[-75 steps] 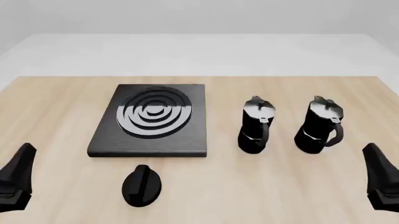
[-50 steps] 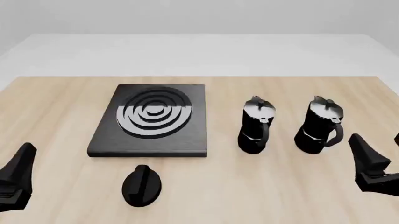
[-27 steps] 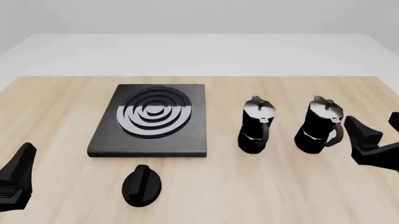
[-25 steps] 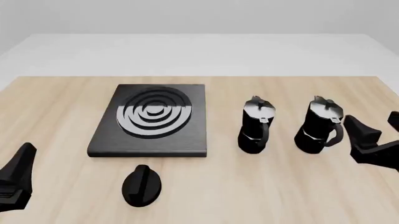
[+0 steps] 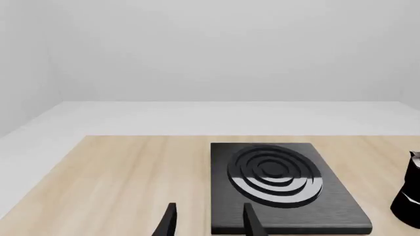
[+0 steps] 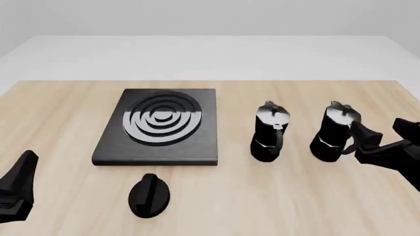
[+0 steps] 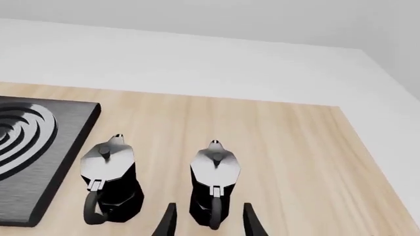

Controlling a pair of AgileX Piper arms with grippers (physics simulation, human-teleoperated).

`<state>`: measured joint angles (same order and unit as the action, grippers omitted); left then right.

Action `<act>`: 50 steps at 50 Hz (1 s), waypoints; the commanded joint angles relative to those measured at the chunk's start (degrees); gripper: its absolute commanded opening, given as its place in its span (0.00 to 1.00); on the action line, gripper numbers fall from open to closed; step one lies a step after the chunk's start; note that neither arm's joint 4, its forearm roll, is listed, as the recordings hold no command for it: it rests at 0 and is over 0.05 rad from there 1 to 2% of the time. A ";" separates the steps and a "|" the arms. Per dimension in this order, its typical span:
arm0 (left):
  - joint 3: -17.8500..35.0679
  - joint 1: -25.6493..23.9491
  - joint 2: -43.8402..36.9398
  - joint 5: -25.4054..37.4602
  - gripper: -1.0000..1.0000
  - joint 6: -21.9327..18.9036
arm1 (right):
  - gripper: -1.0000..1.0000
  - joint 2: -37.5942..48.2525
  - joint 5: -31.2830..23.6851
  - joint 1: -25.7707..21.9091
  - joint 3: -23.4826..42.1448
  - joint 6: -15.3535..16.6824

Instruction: Put the right moka pot on the stove.

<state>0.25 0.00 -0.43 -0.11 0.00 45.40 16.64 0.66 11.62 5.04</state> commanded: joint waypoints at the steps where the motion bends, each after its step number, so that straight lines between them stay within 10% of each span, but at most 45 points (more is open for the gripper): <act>1: 0.00 0.00 0.00 0.00 1.00 0.00 | 1.00 4.82 5.22 0.27 -1.13 -0.69; 50: 0.00 0.00 0.00 0.00 1.00 0.00 | 1.00 28.89 28.65 1.73 -3.42 -2.08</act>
<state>0.25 0.00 -0.43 -0.11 0.00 69.75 41.29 1.99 8.38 3.23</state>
